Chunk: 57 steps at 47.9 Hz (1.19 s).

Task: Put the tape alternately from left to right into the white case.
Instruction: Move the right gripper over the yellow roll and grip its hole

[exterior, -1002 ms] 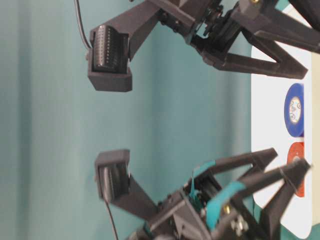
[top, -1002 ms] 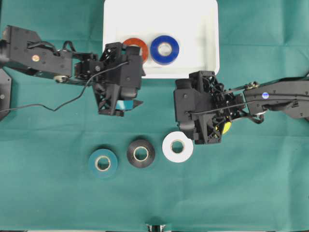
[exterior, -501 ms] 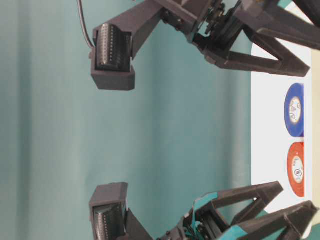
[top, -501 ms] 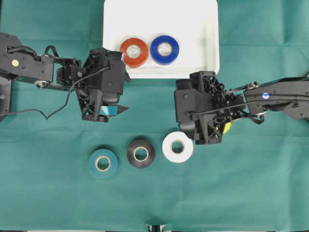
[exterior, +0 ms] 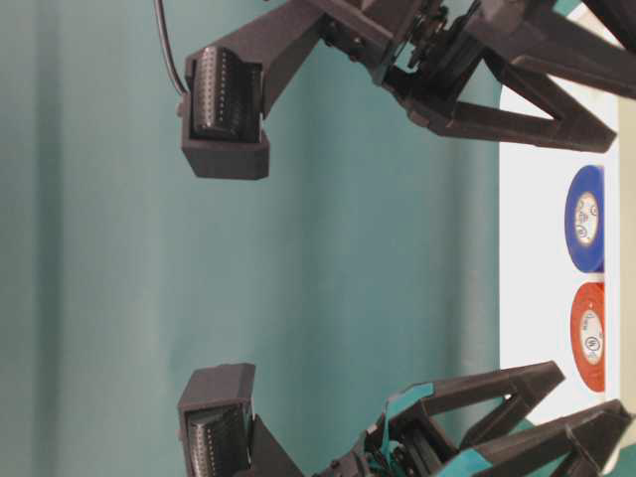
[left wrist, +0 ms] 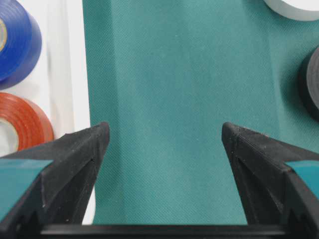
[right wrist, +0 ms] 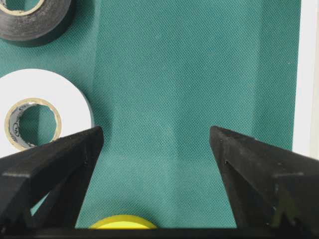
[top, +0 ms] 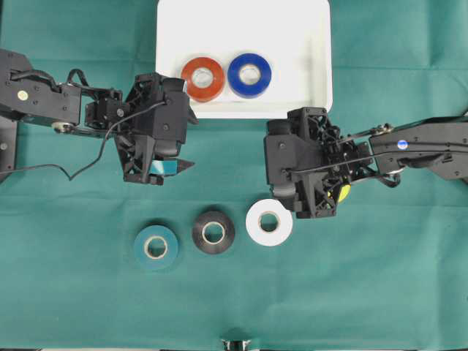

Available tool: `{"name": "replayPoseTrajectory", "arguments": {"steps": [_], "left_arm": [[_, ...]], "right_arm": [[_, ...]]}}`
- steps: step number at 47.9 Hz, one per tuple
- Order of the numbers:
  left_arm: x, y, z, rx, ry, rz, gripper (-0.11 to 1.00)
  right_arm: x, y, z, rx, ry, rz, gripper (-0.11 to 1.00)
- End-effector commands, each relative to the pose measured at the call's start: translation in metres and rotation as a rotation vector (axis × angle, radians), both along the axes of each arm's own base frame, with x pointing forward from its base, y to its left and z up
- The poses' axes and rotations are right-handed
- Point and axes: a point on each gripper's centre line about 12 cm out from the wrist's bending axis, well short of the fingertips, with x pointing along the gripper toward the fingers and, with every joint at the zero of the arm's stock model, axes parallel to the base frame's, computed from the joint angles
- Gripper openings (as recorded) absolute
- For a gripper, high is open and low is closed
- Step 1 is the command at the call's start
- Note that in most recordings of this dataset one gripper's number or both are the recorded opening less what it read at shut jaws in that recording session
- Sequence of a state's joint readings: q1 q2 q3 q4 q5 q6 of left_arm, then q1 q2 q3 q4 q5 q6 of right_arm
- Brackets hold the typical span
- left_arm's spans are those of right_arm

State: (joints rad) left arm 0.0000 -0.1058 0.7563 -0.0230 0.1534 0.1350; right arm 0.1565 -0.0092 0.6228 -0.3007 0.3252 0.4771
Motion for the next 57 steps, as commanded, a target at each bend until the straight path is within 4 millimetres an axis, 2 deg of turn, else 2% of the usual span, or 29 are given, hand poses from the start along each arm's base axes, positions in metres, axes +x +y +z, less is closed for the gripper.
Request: {"name": "replayPoseTrajectory", "arguments": {"steps": [1,8,38,57], "left_arm": [[0.002,-0.001,0.011,-0.001,-0.037,-0.001,0.93],[0.002,-0.001,0.012,-0.002,-0.038,0.000,0.93],[0.004,-0.001,0.012,-0.001,-0.041,0.000,0.93],[0.003,-0.001,0.011,-0.002,-0.038,0.001,0.93]], "right_arm": [[0.002,0.001,0.008,0.004,-0.024,0.003,0.73],[-0.005,0.000,0.009,0.002,-0.019,0.002,0.73],[-0.061,-0.009,0.001,0.056,0.018,-0.078,0.73],[-0.077,-0.011,-0.002,0.068,0.022,-0.089,0.73]]}}
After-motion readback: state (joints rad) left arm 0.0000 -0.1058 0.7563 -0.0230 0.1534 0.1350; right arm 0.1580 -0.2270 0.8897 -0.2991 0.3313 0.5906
